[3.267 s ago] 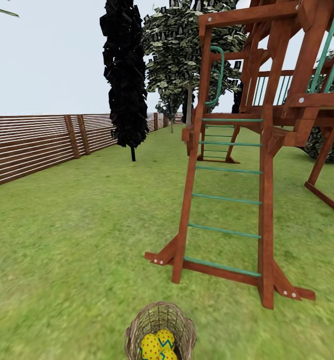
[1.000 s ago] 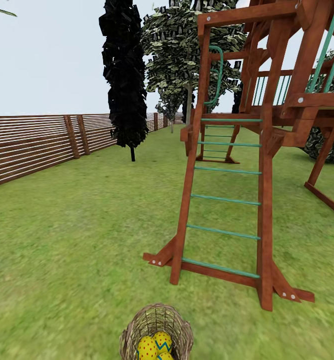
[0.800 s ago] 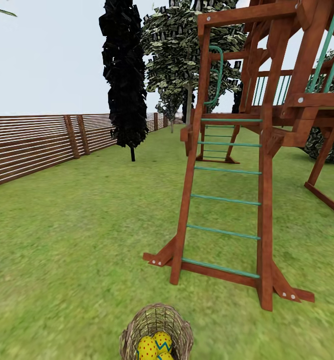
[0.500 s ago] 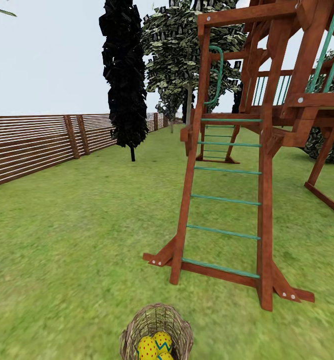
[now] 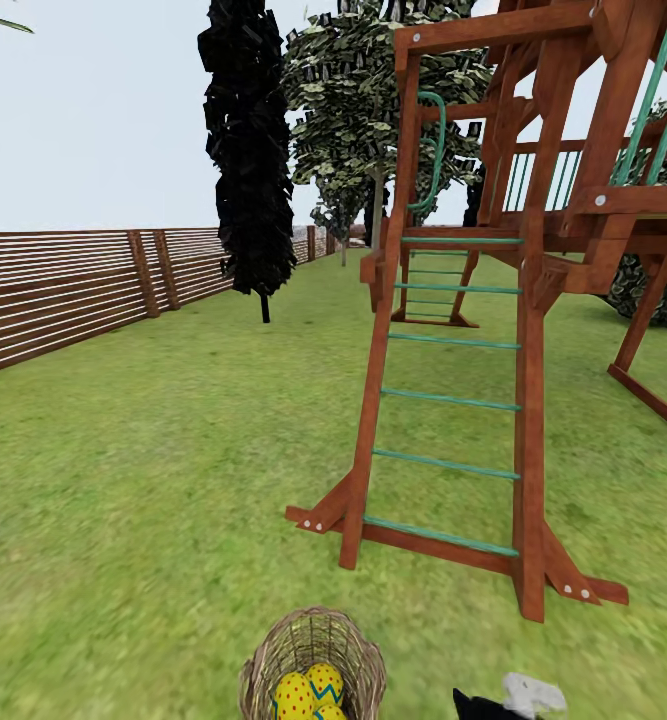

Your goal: Take the three Easter eggs out of the wicker basket on the lawn in the garden, then place them on the lawn next to a single tree (choose any tree) so that all three eggs are next to the same tree and none are left in the basket.

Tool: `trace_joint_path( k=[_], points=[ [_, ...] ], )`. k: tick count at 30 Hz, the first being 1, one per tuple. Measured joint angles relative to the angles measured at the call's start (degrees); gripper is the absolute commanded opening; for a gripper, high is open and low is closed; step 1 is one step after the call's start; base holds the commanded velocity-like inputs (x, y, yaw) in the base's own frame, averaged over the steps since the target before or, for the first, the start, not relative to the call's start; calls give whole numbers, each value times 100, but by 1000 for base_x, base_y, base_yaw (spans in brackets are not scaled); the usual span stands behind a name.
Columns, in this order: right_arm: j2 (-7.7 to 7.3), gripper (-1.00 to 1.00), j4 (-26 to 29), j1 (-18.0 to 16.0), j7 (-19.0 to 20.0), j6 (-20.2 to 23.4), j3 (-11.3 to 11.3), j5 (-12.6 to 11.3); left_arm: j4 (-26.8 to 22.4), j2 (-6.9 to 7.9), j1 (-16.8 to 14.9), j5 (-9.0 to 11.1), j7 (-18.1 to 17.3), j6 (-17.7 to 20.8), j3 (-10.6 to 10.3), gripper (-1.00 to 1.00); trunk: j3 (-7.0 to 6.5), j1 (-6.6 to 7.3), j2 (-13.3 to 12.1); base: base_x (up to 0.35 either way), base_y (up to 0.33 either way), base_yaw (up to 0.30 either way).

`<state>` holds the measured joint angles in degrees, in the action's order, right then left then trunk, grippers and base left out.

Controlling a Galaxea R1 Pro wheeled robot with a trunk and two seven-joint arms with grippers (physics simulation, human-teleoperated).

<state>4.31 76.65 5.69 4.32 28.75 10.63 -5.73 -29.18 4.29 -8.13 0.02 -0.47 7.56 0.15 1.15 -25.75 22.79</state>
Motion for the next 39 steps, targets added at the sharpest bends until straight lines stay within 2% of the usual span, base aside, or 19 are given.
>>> trace_joint_path(
  k=[1,3,4,6,8,11,13,14,16,20,25,27,31,39],
  points=[
    [32,100,35,-172,-245,100,-124,-24,-372,3,-3,-1,0,321,5,100,-1,0,0,0,0,0],
    [78,100,47,-311,-458,168,-261,-17,-673,4,-2,-3,-1,579,10,100,0,0,0,0,0,0],
    [117,100,37,-430,-631,211,-414,-22,-853,3,-3,-5,-4,738,9,100,0,0,0,0,0,0],
    [165,100,-103,-686,-857,250,-672,-27,-1025,3,2,-4,-6,861,13,100,0,0,0,0,0,0],
    [206,100,-414,-956,-1019,265,-814,-24,-1101,6,2,-3,-7,904,14,100,0,0,0,0,0,0],
    [298,100,-2033,-2011,-1349,235,-995,-34,-1375,9,0,-1,-3,967,31,100,0,-1,-1,0,0,0],
    [319,100,-2679,-2380,-1398,181,-1018,-33,-1506,10,2,-2,-2,974,52,100,0,0,0,0,0,0],
    [335,100,-3267,-2702,-1427,54,-1031,-35,-1635,10,3,0,-2,981,89,100,0,-1,-1,0,0,0],
    [359,100,-4058,-3125,-1456,-213,-1042,-35,-1801,11,5,-1,-2,998,169,100,0,0,-1,0,0,0],
    [429,100,-4924,-3532,-1477,-489,-1049,-36,-1961,11,6,-1,-1,1020,339,100,1,0,0,0,0,0],
    [461,100,-5310,-3685,-1483,-596,-1042,-34,-2046,26,7,-8,4,1011,481,100,1,0,0,0,0,0],
    [471,100,-5431,-3711,-1485,-674,-1040,-35,-2056,83,7,-9,5,998,516,100,1,0,0,0,0,0],
    [478,100,-5635,-3730,-1488,-903,-1038,-35,-2065,174,12,-2,6,979,547,100,1,0,0,0,0,0],
    [477,100,-5778,-3737,-1489,-1038,-1037,-28,-2034,224,16,-6,10,929,560,100,1,0,1,0,0,0]
  ],
)
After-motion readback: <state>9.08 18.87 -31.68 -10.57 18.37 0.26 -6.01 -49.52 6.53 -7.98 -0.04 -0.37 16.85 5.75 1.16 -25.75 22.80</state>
